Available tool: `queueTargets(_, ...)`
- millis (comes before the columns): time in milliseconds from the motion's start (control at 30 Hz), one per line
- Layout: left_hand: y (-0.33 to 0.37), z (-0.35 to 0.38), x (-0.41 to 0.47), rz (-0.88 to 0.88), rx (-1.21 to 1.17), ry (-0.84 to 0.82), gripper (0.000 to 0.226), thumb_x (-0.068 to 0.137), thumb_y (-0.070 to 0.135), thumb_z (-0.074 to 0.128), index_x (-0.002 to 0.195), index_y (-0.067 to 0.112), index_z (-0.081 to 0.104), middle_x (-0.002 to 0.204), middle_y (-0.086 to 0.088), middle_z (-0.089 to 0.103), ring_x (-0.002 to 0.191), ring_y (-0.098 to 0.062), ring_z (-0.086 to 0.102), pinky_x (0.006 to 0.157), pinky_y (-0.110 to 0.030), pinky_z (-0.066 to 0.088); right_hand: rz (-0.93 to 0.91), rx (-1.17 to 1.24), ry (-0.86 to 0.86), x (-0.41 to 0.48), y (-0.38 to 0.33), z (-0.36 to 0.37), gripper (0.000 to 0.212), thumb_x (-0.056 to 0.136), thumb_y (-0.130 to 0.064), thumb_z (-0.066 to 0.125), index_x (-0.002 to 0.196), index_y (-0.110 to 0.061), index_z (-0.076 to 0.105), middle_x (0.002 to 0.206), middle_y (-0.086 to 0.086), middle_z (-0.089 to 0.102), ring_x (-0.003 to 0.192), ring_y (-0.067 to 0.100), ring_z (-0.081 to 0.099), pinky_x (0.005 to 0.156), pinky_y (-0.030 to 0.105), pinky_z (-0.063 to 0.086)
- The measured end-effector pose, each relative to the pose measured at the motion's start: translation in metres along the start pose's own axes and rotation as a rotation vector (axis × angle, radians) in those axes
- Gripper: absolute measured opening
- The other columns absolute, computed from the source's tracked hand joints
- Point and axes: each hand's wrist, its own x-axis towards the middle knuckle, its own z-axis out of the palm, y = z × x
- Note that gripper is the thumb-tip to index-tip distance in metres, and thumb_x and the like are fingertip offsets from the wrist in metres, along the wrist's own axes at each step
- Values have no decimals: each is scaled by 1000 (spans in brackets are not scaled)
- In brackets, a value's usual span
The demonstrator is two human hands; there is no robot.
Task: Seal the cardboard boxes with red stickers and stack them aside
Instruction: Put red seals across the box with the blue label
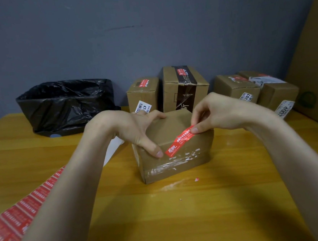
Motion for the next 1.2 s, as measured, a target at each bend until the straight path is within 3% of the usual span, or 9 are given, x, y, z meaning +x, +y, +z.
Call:
queueTargets(100, 1, -1, 0, 0, -2, -7, 104, 67, 49, 75, 144, 42, 5, 145, 1, 23, 131, -22, 29, 106, -38, 34, -23, 23, -9, -1, -3, 0, 13, 83, -16, 68, 72, -20, 62, 88, -3, 64, 82, 9, 59, 74, 26, 51)
queueTargets(200, 2, -1, 0, 0, -2, -7, 104, 68, 48, 75, 145, 40, 5, 145, 1, 23, 131, -22, 30, 106, -37, 34, -30, 210, -49, -4, -5, 0, 14, 84, -9, 65, 72, -13, 59, 90, 9, 68, 74, 8, 63, 64, 17, 53)
queueTargets(300, 2, -1, 0, -1, -7, -8, 103, 68, 47, 75, 145, 40, 6, 146, 1, 24, 131, -21, 30, 104, -35, 35, -16, 272, -44, -4, -5, 1, 16, 80, -5, 69, 69, -10, 59, 91, 15, 70, 73, 10, 66, 65, 17, 55)
queueTargets(400, 1, -1, 0, -2, -12, -8, 104, 68, 47, 75, 145, 39, 6, 146, 1, 23, 131, -22, 30, 104, -35, 35, -14, 337, -11, -2, -5, 2, 22, 73, -2, 74, 62, -11, 56, 89, 14, 71, 82, 18, 69, 71, 23, 57)
queueTargets(500, 1, -1, -1, -2, -14, -4, 104, 68, 47, 75, 145, 39, 6, 147, 1, 23, 132, -21, 29, 105, -35, 34, -30, 418, -14, -1, -3, 5, 27, 70, 2, 75, 58, -10, 53, 82, 10, 73, 79, 16, 70, 74, 26, 57)
queueTargets(700, 1, 0, 0, -3, -25, -5, 104, 68, 47, 75, 145, 40, 6, 145, 1, 24, 130, -21, 31, 104, -35, 35, -46, 432, -51, -1, -3, 4, 31, 69, 6, 74, 55, -11, 53, 74, 4, 72, 71, 10, 70, 60, 16, 51)
queueTargets(1200, 0, 0, -1, 7, -19, -5, 103, 69, 47, 74, 145, 39, 5, 146, 2, 23, 131, -21, 29, 103, -33, 33, -98, 406, -131, -7, -8, 0, 30, 70, 7, 72, 56, -8, 51, 72, 3, 70, 67, 6, 67, 56, 12, 48)
